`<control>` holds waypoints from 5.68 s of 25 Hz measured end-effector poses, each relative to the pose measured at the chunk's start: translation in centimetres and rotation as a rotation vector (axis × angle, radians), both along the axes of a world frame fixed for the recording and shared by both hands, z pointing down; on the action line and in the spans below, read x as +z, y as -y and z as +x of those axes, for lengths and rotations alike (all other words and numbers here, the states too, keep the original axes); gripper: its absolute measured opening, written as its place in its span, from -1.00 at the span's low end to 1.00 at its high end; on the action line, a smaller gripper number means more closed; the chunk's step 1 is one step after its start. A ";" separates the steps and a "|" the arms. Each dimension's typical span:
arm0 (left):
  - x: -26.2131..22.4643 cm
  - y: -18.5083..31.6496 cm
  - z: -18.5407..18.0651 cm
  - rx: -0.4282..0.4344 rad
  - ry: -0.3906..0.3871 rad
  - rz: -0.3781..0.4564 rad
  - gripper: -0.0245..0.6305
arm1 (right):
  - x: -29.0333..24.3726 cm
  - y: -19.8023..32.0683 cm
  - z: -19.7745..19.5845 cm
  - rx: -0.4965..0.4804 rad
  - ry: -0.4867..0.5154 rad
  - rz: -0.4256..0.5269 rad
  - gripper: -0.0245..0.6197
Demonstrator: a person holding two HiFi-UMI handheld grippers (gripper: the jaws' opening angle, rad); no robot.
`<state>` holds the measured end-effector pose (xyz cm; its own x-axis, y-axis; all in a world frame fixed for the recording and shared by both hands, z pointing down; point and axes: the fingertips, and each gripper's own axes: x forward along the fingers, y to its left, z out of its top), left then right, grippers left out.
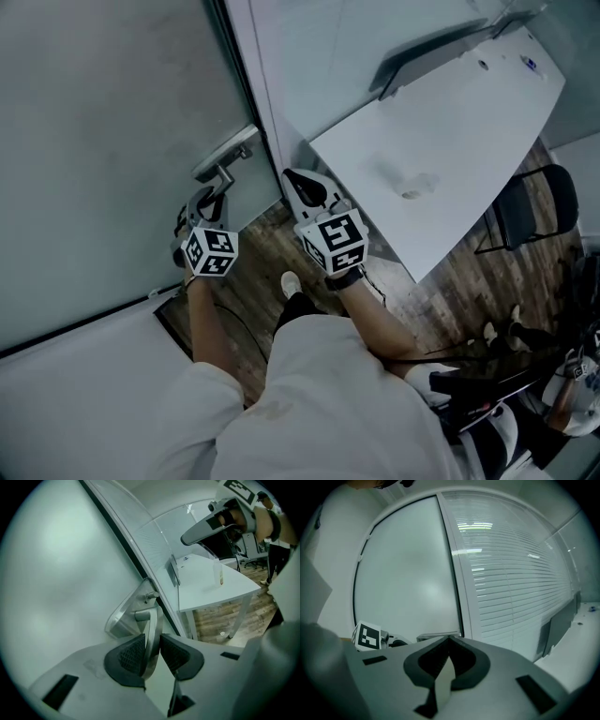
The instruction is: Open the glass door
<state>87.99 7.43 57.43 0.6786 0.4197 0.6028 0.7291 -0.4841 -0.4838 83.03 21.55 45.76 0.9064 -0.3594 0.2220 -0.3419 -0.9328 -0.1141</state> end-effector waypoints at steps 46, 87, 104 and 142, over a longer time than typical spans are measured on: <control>1.2 -1.1 -11.2 -0.179 -0.021 0.263 -0.58 | -5.7 -9.4 -16.2 -0.035 -0.139 0.082 -0.94; 1.8 3.0 -37.7 -0.412 -0.027 0.431 -0.43 | -3.6 -2.4 -31.0 -0.711 -0.089 0.150 -0.94; 2.7 6.7 -47.0 -0.386 -0.088 0.504 -0.43 | -1.9 6.8 -36.6 -0.964 -0.087 0.109 -0.94; -3.6 33.7 -83.0 -1.143 -0.252 -0.031 -0.06 | 10.1 33.8 -67.7 -1.793 -0.257 -0.811 -0.58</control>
<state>4.99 -26.22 53.79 0.7696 -0.4997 0.3976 -0.2528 -0.8101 -0.5289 15.33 -12.29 55.89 -0.2815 -0.6342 0.7201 -0.7173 0.6375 0.2811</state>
